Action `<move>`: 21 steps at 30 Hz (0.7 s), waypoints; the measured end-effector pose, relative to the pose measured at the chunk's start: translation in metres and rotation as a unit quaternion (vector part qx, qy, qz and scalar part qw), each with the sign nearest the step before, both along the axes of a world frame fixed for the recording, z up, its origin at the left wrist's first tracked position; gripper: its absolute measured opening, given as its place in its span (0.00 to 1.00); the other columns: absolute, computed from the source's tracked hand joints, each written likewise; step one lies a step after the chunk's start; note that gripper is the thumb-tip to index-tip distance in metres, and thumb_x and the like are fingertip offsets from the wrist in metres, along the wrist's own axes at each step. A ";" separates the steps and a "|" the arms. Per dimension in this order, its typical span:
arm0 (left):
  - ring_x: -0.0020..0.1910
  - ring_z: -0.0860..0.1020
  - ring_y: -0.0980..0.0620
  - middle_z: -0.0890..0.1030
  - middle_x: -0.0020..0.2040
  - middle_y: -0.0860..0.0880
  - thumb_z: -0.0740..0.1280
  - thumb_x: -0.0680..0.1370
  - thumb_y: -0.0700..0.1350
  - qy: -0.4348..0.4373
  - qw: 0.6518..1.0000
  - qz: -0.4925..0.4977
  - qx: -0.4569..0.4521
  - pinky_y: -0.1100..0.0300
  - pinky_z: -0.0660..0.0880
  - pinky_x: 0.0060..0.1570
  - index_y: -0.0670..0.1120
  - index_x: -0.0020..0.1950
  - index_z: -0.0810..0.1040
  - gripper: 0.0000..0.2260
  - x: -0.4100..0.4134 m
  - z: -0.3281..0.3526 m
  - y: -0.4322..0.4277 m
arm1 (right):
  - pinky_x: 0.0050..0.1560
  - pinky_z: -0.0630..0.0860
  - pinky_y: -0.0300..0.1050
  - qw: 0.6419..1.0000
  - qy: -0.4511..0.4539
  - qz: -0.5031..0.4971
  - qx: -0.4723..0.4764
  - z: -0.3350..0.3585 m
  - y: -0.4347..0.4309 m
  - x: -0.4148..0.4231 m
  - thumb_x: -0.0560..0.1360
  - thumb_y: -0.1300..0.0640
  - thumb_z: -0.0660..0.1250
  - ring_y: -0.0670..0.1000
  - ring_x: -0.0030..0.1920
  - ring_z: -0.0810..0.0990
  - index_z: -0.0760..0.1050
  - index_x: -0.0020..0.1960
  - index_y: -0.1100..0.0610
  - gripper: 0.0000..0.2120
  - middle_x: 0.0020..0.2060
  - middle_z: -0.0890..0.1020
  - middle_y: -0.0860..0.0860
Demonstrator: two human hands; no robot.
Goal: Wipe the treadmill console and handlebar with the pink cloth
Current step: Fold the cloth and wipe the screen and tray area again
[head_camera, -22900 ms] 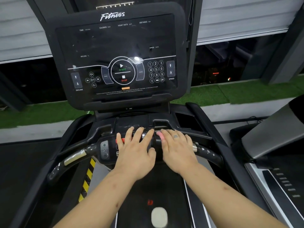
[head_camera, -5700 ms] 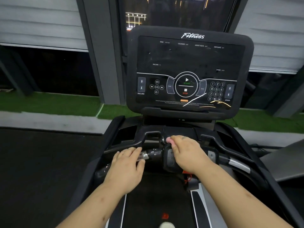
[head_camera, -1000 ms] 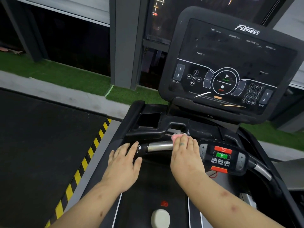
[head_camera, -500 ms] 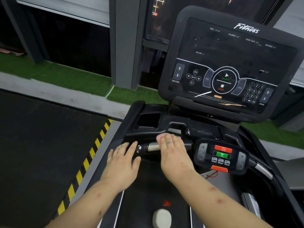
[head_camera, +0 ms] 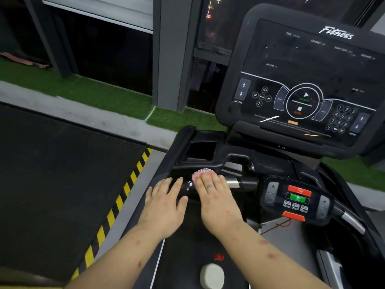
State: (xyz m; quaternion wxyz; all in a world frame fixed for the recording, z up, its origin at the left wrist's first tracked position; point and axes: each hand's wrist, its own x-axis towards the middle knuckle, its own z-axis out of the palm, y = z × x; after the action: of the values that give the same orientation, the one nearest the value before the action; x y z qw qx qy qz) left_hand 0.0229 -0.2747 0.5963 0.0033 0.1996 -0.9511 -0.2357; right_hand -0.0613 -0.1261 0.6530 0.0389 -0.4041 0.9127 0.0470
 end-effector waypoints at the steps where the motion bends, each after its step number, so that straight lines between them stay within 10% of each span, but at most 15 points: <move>1: 0.83 0.49 0.49 0.54 0.84 0.50 0.50 0.86 0.60 0.001 1.000 0.002 0.002 0.45 0.47 0.82 0.59 0.84 0.47 0.27 0.002 0.000 -0.002 | 0.81 0.34 0.56 1.000 0.004 0.003 0.003 0.000 0.001 -0.002 0.84 0.60 0.52 0.57 0.83 0.38 0.39 0.84 0.55 0.34 0.84 0.43 0.55; 9: 0.83 0.50 0.50 0.53 0.84 0.51 0.51 0.86 0.61 0.020 0.998 0.033 0.059 0.50 0.54 0.81 0.58 0.84 0.48 0.28 0.023 -0.006 -0.014 | 0.82 0.52 0.58 0.996 0.049 -0.054 -0.043 0.001 0.028 -0.021 0.83 0.59 0.57 0.57 0.82 0.56 0.51 0.84 0.54 0.31 0.82 0.61 0.54; 21: 0.83 0.50 0.50 0.52 0.84 0.51 0.52 0.85 0.60 0.018 0.994 0.064 0.092 0.48 0.59 0.80 0.58 0.84 0.50 0.28 0.043 -0.031 -0.014 | 0.82 0.37 0.57 0.998 0.009 0.032 0.060 -0.019 -0.043 0.008 0.84 0.57 0.52 0.56 0.83 0.37 0.39 0.84 0.54 0.33 0.84 0.43 0.54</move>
State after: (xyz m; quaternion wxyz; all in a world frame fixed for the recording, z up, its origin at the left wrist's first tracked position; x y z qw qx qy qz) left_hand 0.0660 -0.2891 0.5649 0.0170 0.2557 -0.9104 -0.3250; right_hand -0.0528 -0.1692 0.6341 0.0533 -0.4297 0.8951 0.1064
